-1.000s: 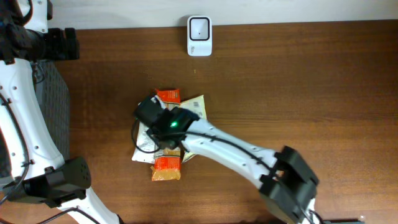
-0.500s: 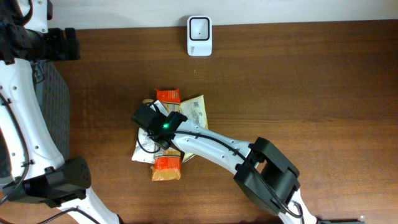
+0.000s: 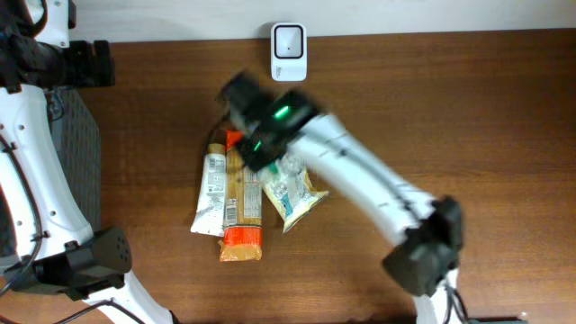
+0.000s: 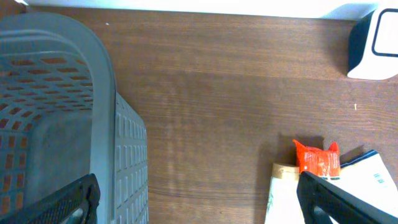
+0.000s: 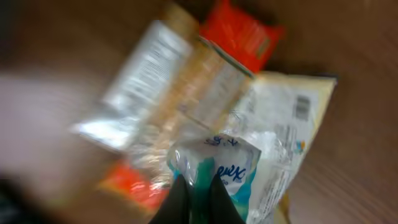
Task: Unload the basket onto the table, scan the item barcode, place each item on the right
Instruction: 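Carry the box right and set it down on the table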
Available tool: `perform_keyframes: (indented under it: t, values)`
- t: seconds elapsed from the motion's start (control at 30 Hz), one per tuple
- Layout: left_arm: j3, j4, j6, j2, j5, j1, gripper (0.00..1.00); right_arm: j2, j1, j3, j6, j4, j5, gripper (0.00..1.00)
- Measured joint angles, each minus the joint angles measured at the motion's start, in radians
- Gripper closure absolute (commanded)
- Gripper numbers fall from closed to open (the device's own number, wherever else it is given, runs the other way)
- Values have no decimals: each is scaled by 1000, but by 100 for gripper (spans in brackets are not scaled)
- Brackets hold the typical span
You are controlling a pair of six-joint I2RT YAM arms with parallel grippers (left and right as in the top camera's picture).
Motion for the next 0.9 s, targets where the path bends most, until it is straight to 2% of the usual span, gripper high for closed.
perform_keyframes:
  t: [0.2, 0.3, 0.37, 0.43, 0.53, 0.67, 0.83, 0.87, 0.9]
  values:
    - [0, 0, 0, 0, 0, 0, 1, -50, -339, 48, -138, -20, -678, 96]
    - [0, 0, 0, 0, 0, 0, 1, -50, -420, 45, -195, -19, -877, 96]
    - [0, 0, 0, 0, 0, 0, 1, -50, -445, 45, -214, -19, -942, 96]
    - [0, 0, 0, 0, 0, 0, 1, -50, -462, 44, -229, -19, -960, 96]
    - [0, 0, 0, 0, 0, 0, 1, -50, -470, 20, -243, -19, -824, 96]
    - [0, 0, 0, 0, 0, 0, 1, -3, -480, -180, -247, 80, -720, 96]
    - [0, 0, 0, 0, 0, 0, 1, 132, -564, -420, -249, 216, -679, 96]
    - [0, 0, 0, 0, 0, 0, 1, 163, -589, -435, -249, 217, -665, 95]
    - [0, 0, 0, 0, 0, 0, 1, 181, -607, -435, -249, 220, -649, 87]
